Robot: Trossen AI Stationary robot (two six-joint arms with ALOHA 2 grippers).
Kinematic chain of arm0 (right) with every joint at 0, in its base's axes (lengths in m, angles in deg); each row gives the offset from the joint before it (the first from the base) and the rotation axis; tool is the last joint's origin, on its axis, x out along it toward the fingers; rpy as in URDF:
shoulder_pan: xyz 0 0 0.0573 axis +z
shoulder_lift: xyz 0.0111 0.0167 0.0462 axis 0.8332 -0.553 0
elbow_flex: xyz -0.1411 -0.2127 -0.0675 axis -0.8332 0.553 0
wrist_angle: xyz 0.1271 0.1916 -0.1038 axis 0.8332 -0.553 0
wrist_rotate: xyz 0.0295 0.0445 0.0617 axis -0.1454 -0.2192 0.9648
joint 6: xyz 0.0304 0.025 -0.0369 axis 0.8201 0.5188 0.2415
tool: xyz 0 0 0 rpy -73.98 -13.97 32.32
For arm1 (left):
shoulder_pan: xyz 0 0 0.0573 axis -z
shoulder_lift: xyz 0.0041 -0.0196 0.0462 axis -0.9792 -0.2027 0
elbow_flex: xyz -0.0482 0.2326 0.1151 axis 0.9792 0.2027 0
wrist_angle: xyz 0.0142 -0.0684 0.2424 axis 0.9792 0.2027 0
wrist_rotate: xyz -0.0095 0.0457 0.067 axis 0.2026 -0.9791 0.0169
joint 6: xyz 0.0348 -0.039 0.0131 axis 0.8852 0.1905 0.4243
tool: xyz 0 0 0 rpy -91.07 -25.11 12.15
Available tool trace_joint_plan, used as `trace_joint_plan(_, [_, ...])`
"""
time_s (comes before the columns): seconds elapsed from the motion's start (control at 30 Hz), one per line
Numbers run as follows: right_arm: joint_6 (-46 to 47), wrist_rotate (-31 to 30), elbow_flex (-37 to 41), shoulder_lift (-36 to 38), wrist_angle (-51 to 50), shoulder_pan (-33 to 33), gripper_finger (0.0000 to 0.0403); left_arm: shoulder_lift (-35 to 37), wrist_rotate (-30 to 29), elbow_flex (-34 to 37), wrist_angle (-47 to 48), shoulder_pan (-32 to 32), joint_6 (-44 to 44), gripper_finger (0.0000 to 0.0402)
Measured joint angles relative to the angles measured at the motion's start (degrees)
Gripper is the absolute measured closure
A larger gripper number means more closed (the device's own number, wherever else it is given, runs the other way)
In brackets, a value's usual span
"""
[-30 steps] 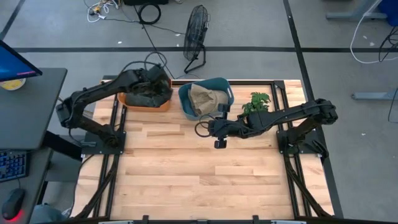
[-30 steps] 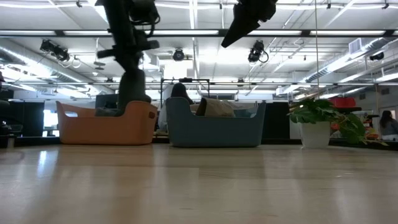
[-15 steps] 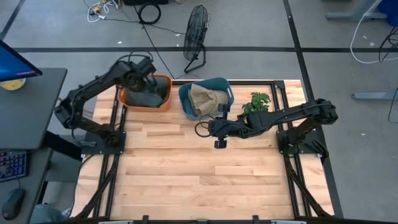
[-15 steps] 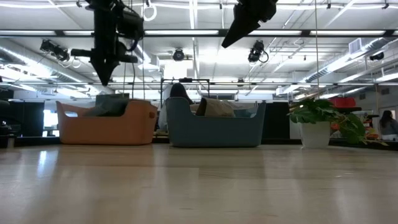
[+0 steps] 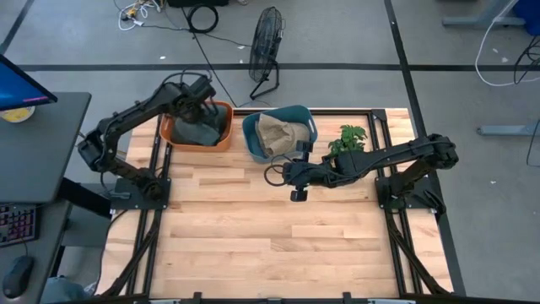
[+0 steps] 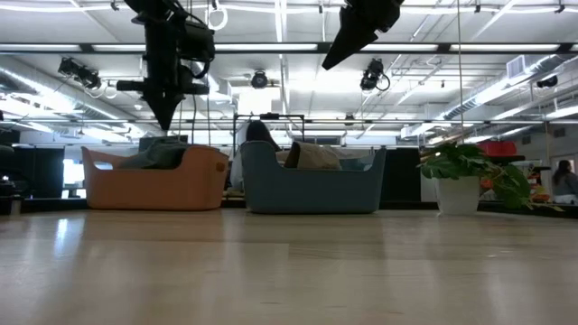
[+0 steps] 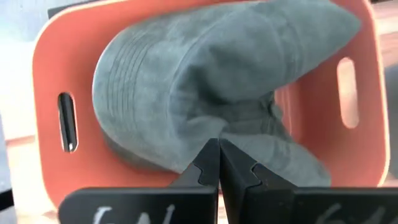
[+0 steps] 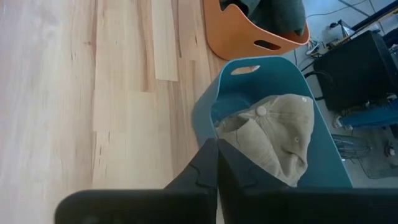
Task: Pick & Place hat
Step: Put the gray cap into the orange bin
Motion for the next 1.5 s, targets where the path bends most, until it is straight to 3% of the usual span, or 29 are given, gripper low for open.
trace_joint_plan(0.2, [0.1, 0.0, 0.0, 0.0, 0.0, 0.0, 0.04, -3.5, 0.0, 0.0, -1.0, -1.1, 0.9, 0.0397])
trace_joint_plan(0.6, [0.2, 0.0, 0.0, 0.0, 0.0, 0.0, 0.0399, -17.1, 2.2, 0.0, -1.4, -0.9, 3.0, 0.0397])
trace_joint_plan(0.8, [0.1, 0.6, 0.0, 0.0, 0.0, 0.0, 0.0399, -19.5, 4.4, 0.0, -4.1, -0.9, 6.5, 0.0397])
trace_joint_plan(1.03, [0.0, 2.0, 0.0, 0.0, 0.0, 0.0, 0.0399, -17.5, 4.9, -2.2, -1.5, -0.3, 6.5, 0.0397])
trace_joint_plan(1.33, [0.0, 2.0, 0.0, 0.0, 0.0, 0.0, 0.0399, -4.7, 4.2, -4.5, 0.7, 3.7, 6.5, 0.0397])
trace_joint_plan(1.5, [0.0, 1.9, 0.0, 0.0, 0.1, 0.0, 0.0399, 0.2, 8.9, -4.5, 3.5, 6.3, 6.4, 0.0397])
